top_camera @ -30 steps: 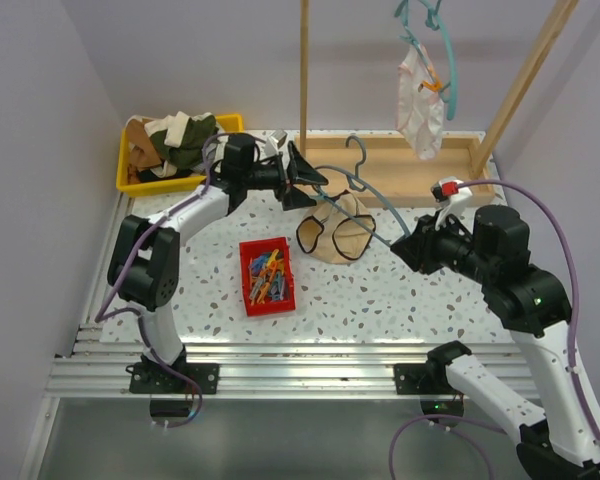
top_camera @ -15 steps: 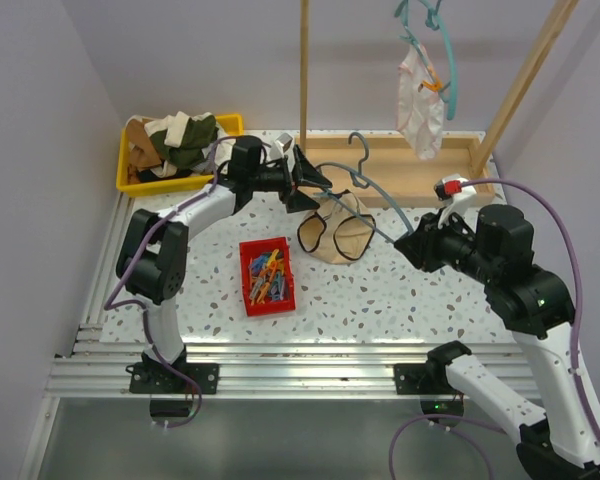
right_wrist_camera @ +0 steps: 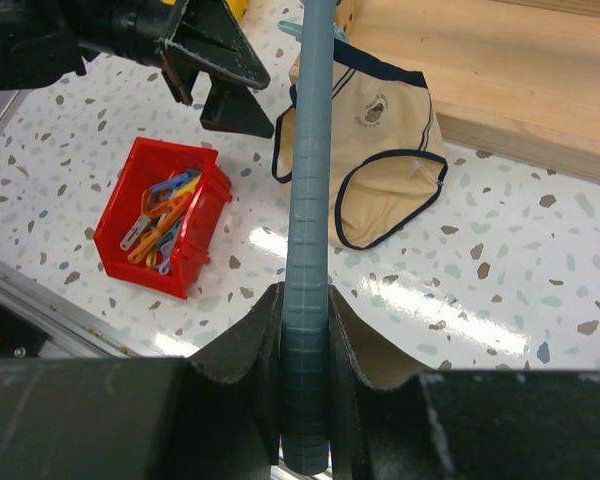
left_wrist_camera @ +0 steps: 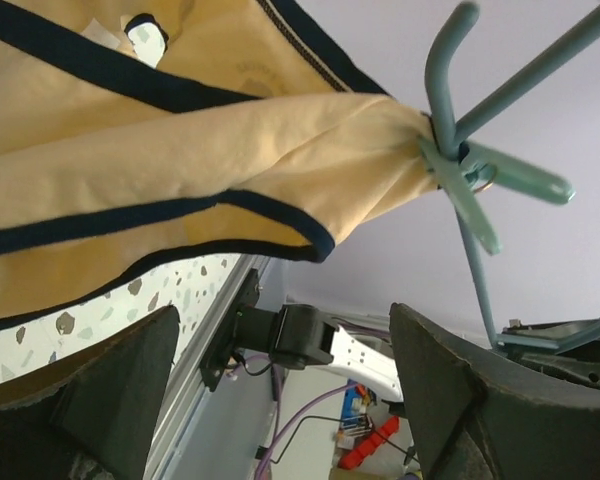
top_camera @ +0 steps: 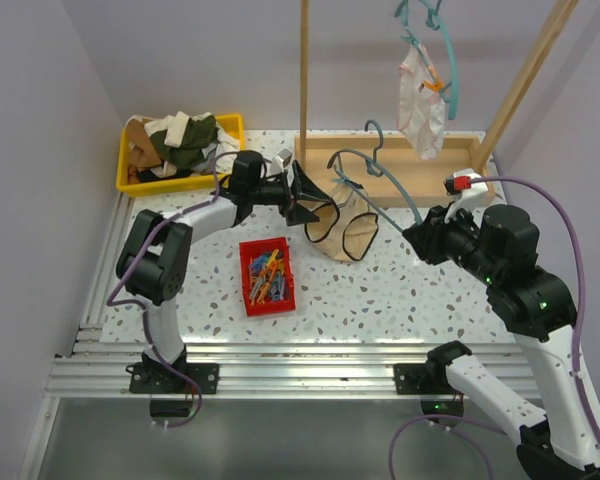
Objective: Remove the underwear clipped to the hanger
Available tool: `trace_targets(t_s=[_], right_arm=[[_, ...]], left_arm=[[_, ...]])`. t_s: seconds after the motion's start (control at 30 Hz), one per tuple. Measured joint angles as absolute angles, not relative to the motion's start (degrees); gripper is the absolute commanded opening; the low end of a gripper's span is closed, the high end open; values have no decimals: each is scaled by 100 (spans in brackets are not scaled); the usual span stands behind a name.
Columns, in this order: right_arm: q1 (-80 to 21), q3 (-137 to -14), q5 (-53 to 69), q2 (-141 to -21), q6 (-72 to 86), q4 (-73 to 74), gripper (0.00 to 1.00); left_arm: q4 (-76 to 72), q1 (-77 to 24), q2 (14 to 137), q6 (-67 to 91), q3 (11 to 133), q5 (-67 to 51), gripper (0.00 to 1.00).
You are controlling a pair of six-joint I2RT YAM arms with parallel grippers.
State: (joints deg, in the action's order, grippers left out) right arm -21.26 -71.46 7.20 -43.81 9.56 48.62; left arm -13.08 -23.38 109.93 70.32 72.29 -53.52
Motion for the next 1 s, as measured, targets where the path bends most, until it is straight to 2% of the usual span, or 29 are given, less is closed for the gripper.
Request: trace_targets(t_s=[0.1,0.23,0.4,1.0], right_arm=[[-2126,-7146,696,-4390,956,4823,0],[-2126,-7146,698,-4390,958,4821,0],[-2126,-7146,698,-4390,961,4821,0],[-2126,-7290,701,-4466,1002,4827,0]], left_arm=[[-1559,-2373,10984,7199,7107,-5387,90],[-1929,-2390,10884,7500,7035,-5349,98],[-2067,-2390,10689,7682,7373,-5229,100],[-2036,-2362,11373,7730,7791,-5231,83]])
